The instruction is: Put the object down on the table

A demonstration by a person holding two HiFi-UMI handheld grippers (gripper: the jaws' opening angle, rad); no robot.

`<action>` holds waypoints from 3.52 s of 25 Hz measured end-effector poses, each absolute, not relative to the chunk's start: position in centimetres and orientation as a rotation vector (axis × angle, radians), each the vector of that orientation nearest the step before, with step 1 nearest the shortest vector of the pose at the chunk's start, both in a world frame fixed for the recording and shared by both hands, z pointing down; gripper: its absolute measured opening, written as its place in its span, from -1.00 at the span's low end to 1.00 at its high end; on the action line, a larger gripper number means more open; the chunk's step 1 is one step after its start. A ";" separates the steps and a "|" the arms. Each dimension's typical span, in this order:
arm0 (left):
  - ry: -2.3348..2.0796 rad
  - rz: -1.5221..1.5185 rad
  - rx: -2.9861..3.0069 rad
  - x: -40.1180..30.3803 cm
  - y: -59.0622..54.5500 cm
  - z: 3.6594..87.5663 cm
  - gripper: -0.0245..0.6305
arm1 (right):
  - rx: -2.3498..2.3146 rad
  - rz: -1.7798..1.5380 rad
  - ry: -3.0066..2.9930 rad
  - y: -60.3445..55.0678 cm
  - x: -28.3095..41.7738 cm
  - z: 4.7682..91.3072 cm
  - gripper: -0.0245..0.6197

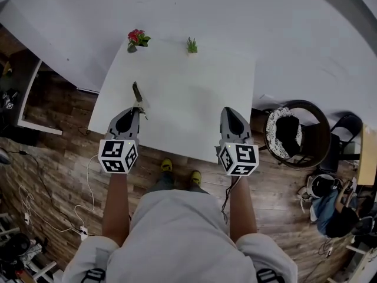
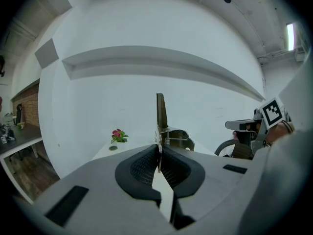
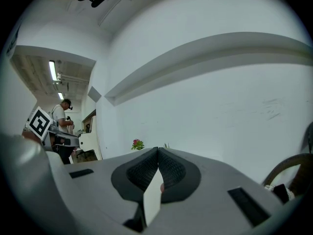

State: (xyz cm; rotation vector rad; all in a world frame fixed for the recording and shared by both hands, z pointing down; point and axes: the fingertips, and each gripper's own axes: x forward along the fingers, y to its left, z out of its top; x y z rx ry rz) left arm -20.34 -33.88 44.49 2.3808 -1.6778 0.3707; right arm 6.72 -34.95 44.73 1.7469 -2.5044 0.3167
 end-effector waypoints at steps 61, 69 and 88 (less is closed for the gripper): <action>-1.047 2.318 2.493 -16.0 -41.5 66.4 -0.86 | 1.764 0.417 -2.355 -38.6 7.7 49.6 -0.90; -0.926 2.385 2.449 -14.9 -40.6 68.7 -0.85 | 1.770 0.422 -2.349 -38.7 8.1 49.7 -0.90; -0.745 2.408 2.487 -14.4 -39.9 69.1 -0.83 | 1.791 0.449 -2.330 -38.0 9.4 50.2 -0.90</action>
